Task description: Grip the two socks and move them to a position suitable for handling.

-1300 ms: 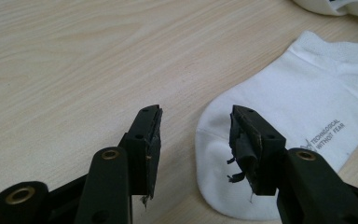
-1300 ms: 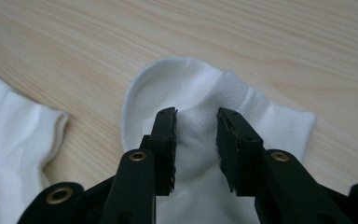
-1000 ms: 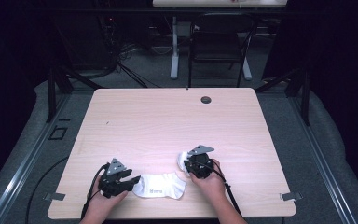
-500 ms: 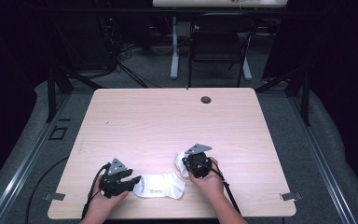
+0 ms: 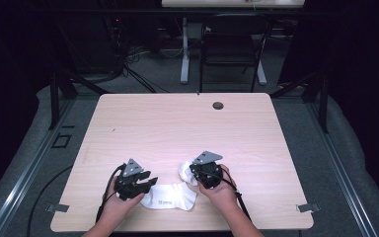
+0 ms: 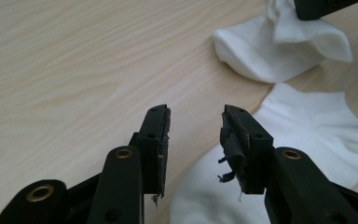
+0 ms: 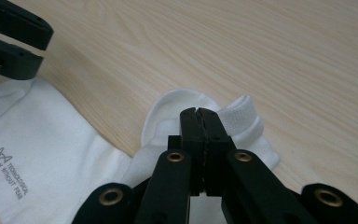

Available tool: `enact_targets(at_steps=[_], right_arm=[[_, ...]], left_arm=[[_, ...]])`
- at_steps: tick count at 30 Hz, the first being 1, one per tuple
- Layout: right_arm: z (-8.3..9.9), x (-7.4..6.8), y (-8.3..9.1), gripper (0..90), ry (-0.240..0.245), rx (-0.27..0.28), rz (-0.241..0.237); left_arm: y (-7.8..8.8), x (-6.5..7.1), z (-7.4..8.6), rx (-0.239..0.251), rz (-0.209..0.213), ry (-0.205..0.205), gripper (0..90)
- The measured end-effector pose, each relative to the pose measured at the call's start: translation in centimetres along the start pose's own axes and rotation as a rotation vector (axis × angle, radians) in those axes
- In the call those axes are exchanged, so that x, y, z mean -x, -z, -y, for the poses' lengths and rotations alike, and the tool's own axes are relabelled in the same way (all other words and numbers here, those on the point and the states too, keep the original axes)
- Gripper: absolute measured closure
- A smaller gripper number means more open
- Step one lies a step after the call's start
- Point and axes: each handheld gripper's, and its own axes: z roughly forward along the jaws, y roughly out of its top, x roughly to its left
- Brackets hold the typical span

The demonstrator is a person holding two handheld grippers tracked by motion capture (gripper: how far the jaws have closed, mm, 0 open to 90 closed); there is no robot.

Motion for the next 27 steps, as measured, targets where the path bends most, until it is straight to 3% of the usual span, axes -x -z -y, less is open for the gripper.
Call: enact_targets(at_steps=[14,21,25,26,27], right_arm=[[-0.8,-0.2,-0.5,90.0,0.025,0.015,-0.002],[-0.5,0.0,-0.5,90.0,0.024,0.014,-0.006],[-0.3,0.2,-0.3,90.0,0.021,0.023,-0.006],[-0.3,0.2,-0.3,90.0,0.021,0.023,-0.006],[-0.3,0.3,-0.2,90.0,0.015,0.026,-0.003]], left_arm=[[-4.4,0.8,-4.0,0.000,0.009,0.026,59.2],[-6.6,1.1,-4.8,-0.051,0.012,0.030,60.9],[-7.8,1.0,-4.5,-0.110,0.008,0.030,69.5],[-7.8,1.0,-4.5,-0.110,0.008,0.030,76.0],[-7.9,0.9,-4.4,-0.113,0.006,0.036,76.0]])
